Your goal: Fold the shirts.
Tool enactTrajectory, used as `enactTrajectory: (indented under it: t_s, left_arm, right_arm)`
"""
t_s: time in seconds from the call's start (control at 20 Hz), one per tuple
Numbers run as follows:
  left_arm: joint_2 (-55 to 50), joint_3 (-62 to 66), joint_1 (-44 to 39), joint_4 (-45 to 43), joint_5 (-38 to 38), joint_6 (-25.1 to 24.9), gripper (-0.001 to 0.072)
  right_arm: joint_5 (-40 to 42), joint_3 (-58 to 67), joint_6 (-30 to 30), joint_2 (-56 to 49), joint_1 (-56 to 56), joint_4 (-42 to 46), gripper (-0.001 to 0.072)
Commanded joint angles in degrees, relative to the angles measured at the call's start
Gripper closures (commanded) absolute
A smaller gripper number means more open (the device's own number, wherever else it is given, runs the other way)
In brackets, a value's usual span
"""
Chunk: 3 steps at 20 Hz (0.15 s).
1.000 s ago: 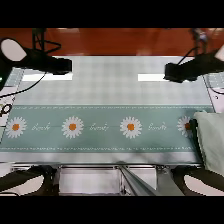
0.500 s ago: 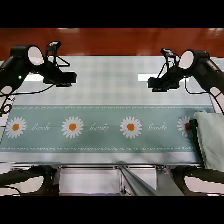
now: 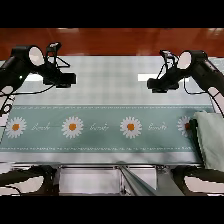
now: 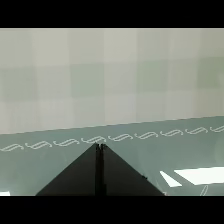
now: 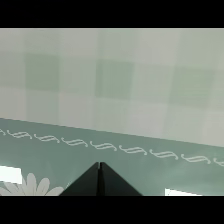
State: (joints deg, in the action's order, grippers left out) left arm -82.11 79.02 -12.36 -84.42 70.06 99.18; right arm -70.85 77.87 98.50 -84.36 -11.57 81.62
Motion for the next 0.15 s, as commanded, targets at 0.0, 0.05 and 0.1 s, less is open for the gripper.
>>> enactTrajectory:
  t_s: [0.0,0.05,0.1]
  left_arm:
    - [-0.04,-0.02,-0.04,-0.04,0.07,-0.07,0.0685]
    - [-0.04,-0.02,-0.04,-0.04,0.04,-0.04,0.0685]
    - [-0.04,-0.02,-0.04,-0.04,0.04,-0.04,0.0685]
  right_arm:
    - [-0.04,0.04,0.04,-0.04,-0.02,-0.02,0.0688]
    - [-0.04,0.04,0.04,-0.04,-0.02,-0.02,0.0689]
    - [-0.04,0.04,0.04,-0.04,-0.02,-0.02,0.0689]
